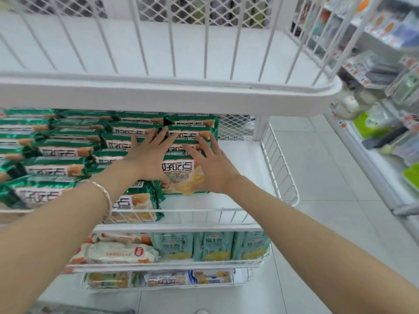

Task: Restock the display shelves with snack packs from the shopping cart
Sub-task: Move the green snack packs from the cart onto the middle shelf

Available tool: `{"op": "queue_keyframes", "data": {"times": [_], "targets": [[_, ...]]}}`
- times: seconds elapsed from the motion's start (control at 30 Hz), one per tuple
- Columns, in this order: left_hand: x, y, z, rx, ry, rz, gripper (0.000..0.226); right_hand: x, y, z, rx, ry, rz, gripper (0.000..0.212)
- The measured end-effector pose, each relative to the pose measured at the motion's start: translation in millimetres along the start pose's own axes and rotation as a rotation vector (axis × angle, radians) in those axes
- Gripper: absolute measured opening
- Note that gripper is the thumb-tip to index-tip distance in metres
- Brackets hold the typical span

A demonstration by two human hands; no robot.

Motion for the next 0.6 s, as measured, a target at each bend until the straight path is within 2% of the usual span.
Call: {"op": "queue_keyframes", "data": {"times": [0.07, 0.13, 0.23, 0.5, 0.6], "targets": [[1.7, 18.4, 10.7, -0.037, 0.077, -0.021, 0.118, 2.7, 9.7, 13.9, 0.048, -0.085, -0.062, 0.095], [8.9, 47.9, 20.7, -0.176, 0.137, -0.038, 0.096, 14.6, 21.7, 29.3, -0.042, -0.062, -0.098, 0.077], [33.9, 102.5, 16.3, -0.361, 0.187, -0.007, 0.077, 49.2, 34.0, 48.4, -0.14, -0.048, -0.056, 0.066], [143.3, 282.5, -45.5, -0.373, 0.292, 0.41, 0.067, 208.1, 40.8, 66.4, -0.151, 0.062, 0.247, 0.064], [176.4, 349.6, -74.1, -0.336, 0.328, 0.543, 0.065, 280.1, 48.6, 64.1, -0.092, 0.028, 0.38, 0.064]]}}
Point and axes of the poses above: each hand's wrist, its own y-axis away from the middle knuckle, its own z-axis out of the back of the hand, x = y × z, the point moved 3 cm from there along -y, towards the middle knuckle, and after that the axes turned 11 degrees about y, right-handed, at the moved point
